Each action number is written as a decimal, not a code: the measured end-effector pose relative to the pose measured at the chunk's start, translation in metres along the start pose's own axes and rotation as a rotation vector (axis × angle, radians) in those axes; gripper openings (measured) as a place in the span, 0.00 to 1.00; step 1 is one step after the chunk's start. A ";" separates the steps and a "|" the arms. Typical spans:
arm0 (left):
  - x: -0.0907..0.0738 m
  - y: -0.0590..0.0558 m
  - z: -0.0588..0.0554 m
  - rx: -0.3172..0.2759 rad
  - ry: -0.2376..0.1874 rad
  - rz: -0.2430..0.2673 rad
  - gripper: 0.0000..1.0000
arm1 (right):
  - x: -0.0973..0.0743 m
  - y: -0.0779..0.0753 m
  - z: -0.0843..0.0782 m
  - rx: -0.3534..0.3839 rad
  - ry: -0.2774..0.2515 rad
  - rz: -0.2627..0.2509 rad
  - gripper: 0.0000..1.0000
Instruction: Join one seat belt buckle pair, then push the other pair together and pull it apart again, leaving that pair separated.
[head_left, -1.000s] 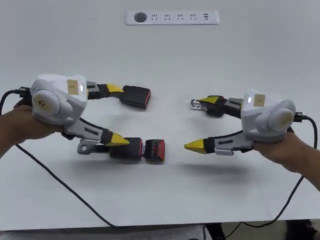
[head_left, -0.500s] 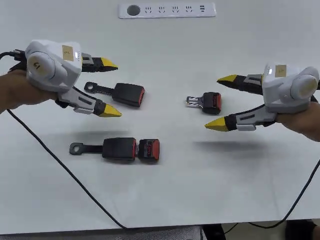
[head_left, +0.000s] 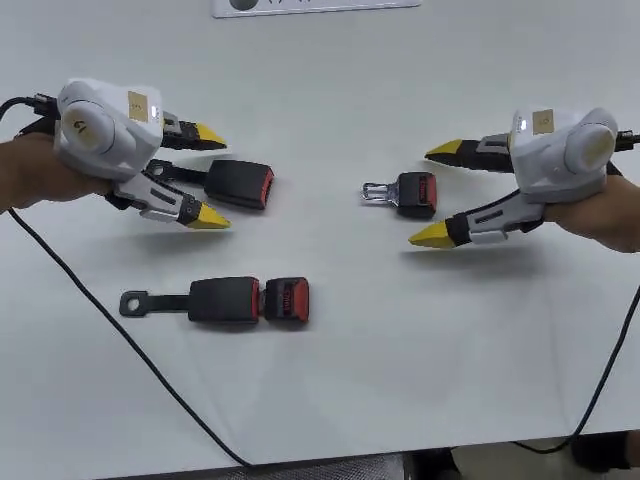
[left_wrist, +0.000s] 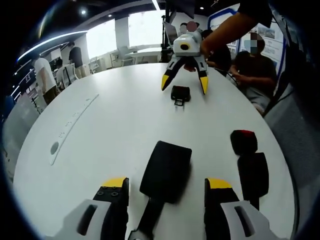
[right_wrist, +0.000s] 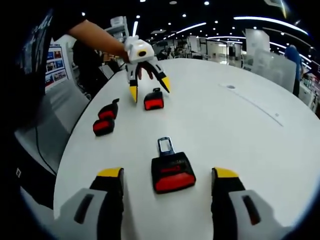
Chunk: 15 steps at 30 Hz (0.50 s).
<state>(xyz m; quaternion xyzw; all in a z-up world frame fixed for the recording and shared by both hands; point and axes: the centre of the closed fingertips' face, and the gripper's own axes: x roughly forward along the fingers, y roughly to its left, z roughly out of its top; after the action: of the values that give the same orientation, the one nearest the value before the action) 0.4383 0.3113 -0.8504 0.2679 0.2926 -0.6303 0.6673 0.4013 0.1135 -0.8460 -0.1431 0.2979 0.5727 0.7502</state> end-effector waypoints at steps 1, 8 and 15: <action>0.000 0.000 0.000 0.000 -0.001 -0.002 0.60 | 0.001 0.001 0.000 0.003 0.001 0.009 0.72; 0.005 0.001 -0.001 0.015 -0.007 -0.008 0.46 | 0.006 0.002 -0.002 -0.017 0.009 0.027 0.61; 0.006 0.004 -0.001 0.029 -0.017 0.000 0.38 | 0.006 0.000 0.000 -0.016 -0.008 0.041 0.52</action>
<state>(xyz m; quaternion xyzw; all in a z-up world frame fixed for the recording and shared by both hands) 0.4423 0.3080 -0.8550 0.2723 0.2779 -0.6366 0.6659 0.4019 0.1185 -0.8501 -0.1406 0.2930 0.5910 0.7383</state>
